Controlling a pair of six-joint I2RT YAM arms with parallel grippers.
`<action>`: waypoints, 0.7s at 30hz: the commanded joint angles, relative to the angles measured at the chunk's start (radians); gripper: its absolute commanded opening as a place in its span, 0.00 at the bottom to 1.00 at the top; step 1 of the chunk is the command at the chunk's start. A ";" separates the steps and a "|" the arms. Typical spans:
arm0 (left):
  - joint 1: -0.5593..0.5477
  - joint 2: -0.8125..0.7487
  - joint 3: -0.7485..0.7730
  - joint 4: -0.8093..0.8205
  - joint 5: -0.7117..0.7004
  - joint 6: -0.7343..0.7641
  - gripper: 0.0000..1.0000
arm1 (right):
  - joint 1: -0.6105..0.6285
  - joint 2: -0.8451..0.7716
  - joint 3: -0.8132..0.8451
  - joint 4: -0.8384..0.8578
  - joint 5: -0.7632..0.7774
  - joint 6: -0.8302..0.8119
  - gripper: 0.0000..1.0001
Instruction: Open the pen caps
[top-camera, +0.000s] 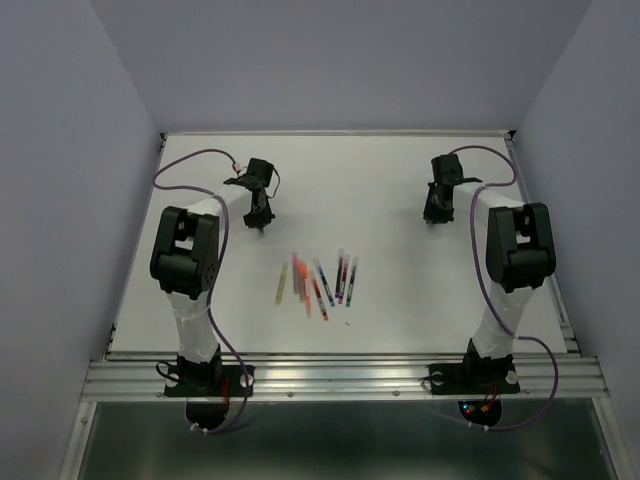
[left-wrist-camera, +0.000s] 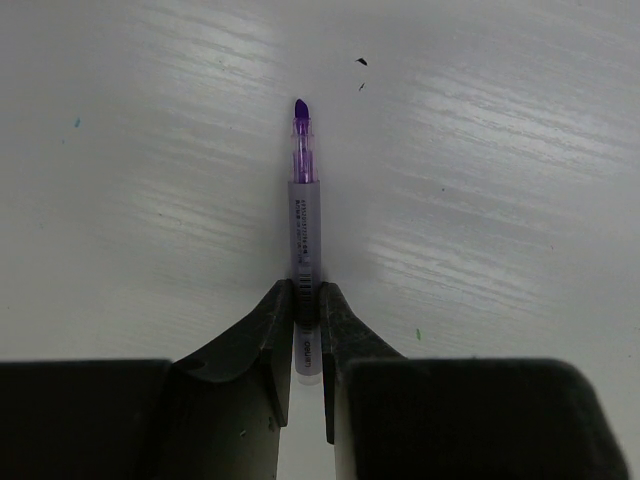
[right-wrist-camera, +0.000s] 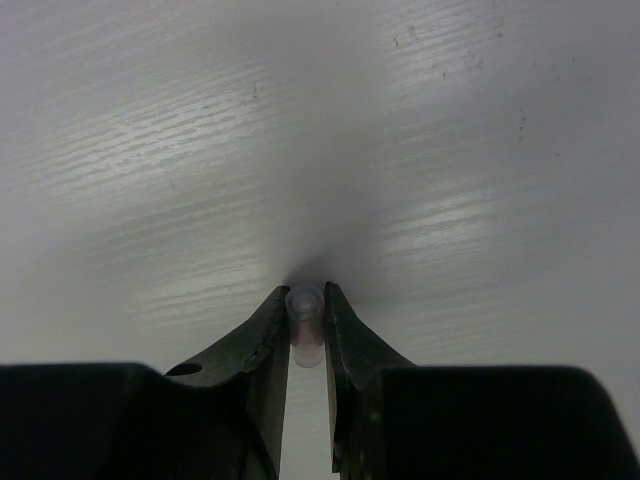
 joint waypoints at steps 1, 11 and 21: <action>0.007 0.013 0.057 -0.037 0.000 0.024 0.02 | -0.002 0.025 0.027 -0.020 0.024 -0.001 0.24; 0.007 0.023 0.031 -0.040 0.008 0.009 0.37 | -0.002 0.004 0.023 -0.023 0.027 0.005 0.38; 0.007 0.023 0.016 -0.042 0.009 0.005 0.53 | -0.002 -0.060 0.013 -0.026 0.036 0.011 0.46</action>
